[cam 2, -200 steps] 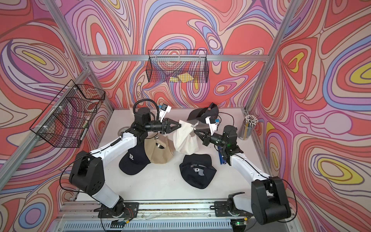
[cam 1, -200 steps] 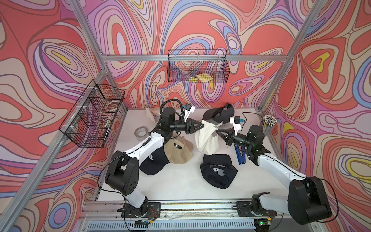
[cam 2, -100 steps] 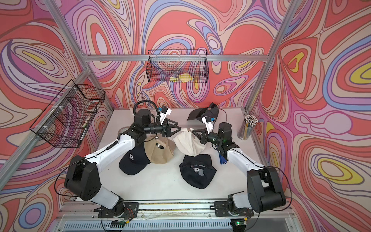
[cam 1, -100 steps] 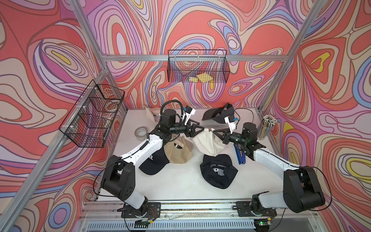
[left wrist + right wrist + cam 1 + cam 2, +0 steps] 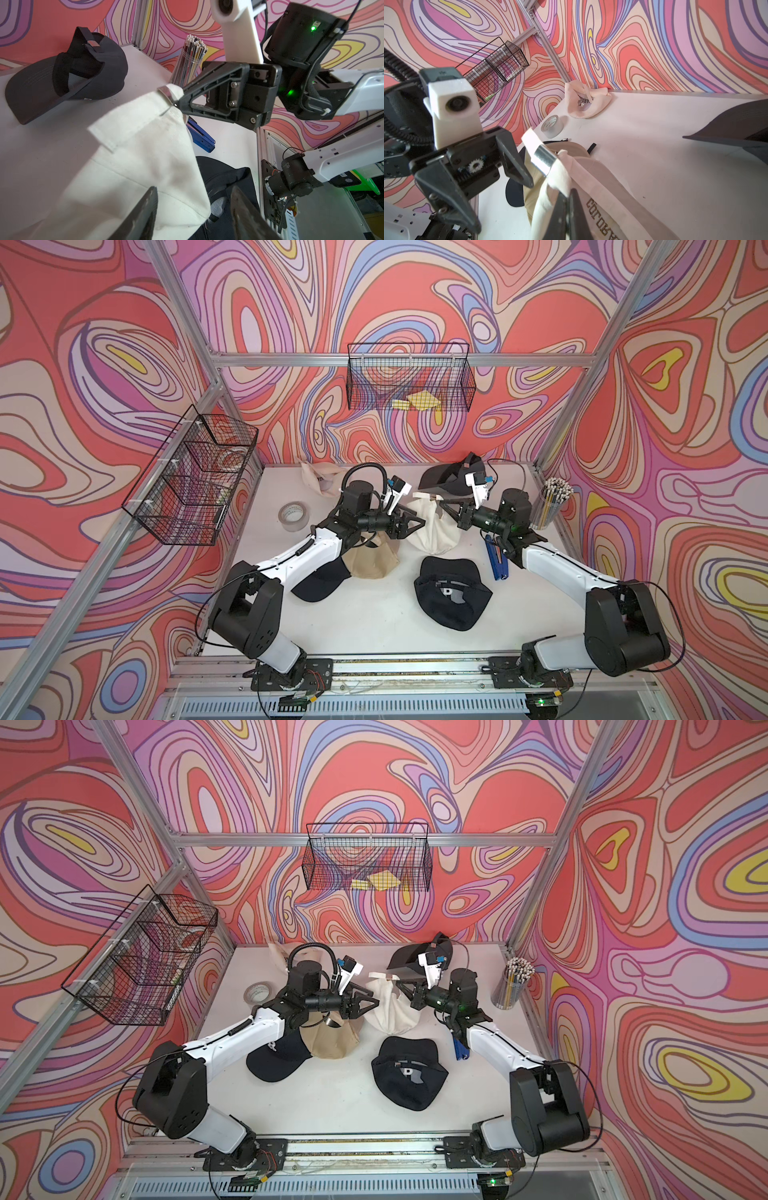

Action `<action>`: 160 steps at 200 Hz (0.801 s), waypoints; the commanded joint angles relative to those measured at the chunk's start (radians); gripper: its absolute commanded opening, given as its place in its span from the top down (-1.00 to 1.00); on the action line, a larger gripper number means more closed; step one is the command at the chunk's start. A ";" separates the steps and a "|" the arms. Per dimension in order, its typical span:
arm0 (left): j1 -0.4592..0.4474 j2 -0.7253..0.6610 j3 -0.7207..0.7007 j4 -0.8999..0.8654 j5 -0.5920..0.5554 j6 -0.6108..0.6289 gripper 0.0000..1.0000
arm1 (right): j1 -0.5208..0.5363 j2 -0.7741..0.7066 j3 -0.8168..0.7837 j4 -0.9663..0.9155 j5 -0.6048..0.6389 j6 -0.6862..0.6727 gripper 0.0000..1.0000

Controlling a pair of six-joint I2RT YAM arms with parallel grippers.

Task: Open the adjustable buckle of the baseball cap
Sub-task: Pull the adjustable strap on the baseball cap.

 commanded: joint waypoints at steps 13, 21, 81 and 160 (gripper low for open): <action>-0.033 -0.053 -0.006 0.043 -0.116 0.025 -0.27 | 0.047 0.018 0.041 0.036 0.038 0.019 1.00; -0.037 -0.048 0.000 0.043 -0.146 0.026 -0.25 | 0.058 0.023 0.043 0.042 0.039 0.021 1.00; -0.041 -0.064 0.003 0.037 -0.373 0.033 -0.14 | 0.107 0.051 0.048 0.110 0.051 0.076 1.00; -0.045 -0.066 -0.028 0.077 -0.429 0.056 -0.17 | 0.134 0.066 0.069 0.122 0.052 0.094 1.00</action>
